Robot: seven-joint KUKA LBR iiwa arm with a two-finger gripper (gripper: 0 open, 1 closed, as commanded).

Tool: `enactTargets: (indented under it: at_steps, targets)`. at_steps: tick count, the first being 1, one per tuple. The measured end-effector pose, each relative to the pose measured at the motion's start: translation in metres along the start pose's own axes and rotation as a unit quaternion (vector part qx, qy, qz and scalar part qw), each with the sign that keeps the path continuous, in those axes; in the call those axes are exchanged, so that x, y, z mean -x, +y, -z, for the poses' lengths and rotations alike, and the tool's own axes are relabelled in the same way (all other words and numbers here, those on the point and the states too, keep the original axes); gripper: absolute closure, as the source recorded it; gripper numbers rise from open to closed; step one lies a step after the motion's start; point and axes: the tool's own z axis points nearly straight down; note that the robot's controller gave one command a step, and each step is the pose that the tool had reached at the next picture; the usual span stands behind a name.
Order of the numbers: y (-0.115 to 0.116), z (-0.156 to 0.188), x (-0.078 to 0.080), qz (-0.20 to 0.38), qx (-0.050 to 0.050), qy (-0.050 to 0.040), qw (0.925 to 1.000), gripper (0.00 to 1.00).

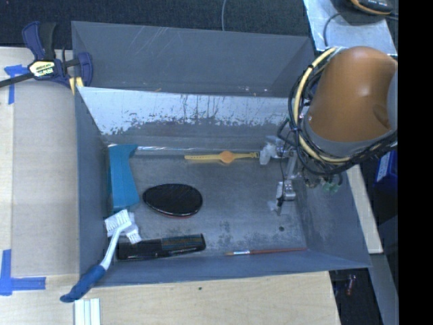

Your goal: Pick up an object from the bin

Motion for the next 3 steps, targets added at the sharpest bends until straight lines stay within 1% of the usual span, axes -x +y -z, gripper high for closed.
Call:
enactTargets:
  at_steps: [1,2,3]
  targets:
    - [0.000,0.004,0.002,0.001,0.000,-0.0043,1.0000,0.00]
    - [0.070,-0.032,-0.009,0.022,0.000,-0.0053,0.9997,0.00]
    - [0.107,-0.044,0.017,0.011,-0.001,-0.0104,0.9999,0.00]
